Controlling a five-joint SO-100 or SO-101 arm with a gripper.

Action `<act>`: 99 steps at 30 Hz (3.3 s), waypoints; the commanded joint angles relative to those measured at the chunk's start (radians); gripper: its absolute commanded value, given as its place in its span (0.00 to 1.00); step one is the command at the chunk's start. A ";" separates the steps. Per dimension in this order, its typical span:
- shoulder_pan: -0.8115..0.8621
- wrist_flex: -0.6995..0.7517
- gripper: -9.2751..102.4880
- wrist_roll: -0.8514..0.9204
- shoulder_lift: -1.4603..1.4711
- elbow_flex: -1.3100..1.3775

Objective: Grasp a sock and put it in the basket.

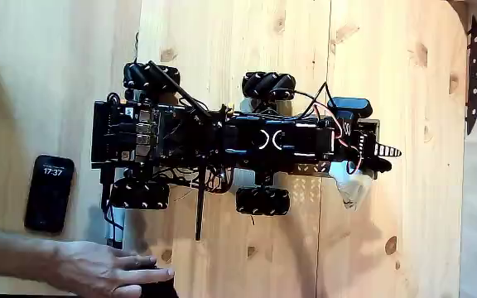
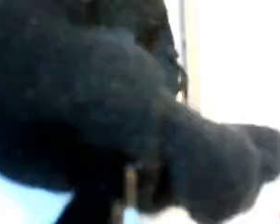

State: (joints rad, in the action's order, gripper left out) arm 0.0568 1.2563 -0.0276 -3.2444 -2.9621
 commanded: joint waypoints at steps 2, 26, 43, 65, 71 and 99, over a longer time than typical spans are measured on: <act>-0.003 0.141 0.46 0.052 -0.003 0.000; 0.074 0.143 0.47 0.046 -0.003 0.000; 0.051 0.143 0.46 0.049 -0.003 0.000; 0.044 0.143 0.46 0.049 -0.003 -0.002; 0.044 0.143 0.46 0.049 -0.003 -0.002; 0.044 0.143 0.46 0.049 -0.003 -0.002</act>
State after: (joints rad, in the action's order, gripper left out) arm 0.0997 1.2640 0.0230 -3.2444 -2.9560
